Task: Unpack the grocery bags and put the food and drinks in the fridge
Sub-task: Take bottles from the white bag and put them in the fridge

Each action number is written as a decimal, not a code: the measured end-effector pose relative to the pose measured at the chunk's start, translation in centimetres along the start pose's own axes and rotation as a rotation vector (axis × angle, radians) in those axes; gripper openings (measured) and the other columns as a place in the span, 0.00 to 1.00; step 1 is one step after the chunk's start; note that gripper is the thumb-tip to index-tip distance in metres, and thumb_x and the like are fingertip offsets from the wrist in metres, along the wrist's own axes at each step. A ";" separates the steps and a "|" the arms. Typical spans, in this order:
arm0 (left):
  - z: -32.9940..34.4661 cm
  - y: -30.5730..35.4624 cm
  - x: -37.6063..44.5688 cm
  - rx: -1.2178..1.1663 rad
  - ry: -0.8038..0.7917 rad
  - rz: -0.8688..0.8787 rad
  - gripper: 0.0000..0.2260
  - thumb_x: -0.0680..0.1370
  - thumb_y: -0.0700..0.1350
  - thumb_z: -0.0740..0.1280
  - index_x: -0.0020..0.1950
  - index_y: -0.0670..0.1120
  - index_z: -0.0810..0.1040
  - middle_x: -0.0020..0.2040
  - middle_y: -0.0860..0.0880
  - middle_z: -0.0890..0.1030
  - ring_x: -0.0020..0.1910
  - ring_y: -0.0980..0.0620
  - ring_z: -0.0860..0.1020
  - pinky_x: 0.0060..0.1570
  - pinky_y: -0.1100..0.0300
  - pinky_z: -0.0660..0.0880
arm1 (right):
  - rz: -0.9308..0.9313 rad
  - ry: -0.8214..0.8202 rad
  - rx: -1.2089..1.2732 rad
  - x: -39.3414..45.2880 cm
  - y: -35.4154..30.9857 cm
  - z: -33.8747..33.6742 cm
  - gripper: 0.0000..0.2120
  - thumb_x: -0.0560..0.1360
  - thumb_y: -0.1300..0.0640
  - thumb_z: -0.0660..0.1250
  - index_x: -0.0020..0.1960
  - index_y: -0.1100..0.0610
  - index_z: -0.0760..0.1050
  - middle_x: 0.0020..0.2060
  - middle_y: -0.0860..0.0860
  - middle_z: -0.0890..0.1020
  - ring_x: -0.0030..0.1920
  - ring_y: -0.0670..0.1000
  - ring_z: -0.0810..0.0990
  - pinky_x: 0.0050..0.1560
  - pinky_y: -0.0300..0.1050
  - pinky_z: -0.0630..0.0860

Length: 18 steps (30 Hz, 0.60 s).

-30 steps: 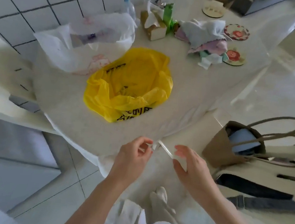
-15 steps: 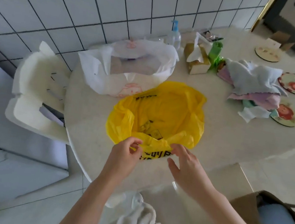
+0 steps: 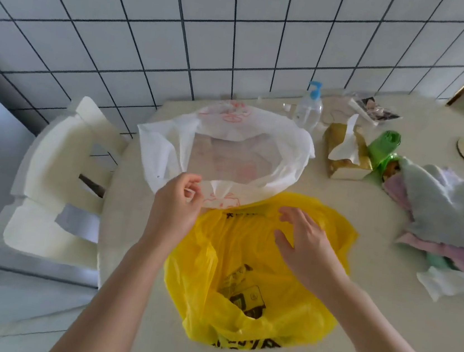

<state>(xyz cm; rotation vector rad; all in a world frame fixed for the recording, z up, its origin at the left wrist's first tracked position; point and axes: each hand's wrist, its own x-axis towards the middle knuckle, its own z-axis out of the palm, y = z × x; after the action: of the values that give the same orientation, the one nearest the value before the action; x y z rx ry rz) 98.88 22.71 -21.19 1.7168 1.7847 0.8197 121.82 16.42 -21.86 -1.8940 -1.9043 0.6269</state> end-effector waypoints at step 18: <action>4.0 -6.0 22.7 0.860 -0.416 0.305 0.16 0.76 0.40 0.63 0.64 0.42 0.76 0.60 0.45 0.78 0.64 0.43 0.70 0.59 0.49 0.72 | -0.474 -0.216 -0.525 30.6 5.5 1.9 0.12 0.70 0.63 0.70 0.53 0.55 0.82 0.62 0.57 0.75 0.65 0.65 0.69 0.61 0.59 0.73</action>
<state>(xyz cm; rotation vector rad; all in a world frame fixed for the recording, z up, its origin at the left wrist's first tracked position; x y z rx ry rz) 96.44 45.58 -27.48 2.4947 1.6931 -0.2869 124.81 46.84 -27.80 -1.5764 -2.7455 0.1933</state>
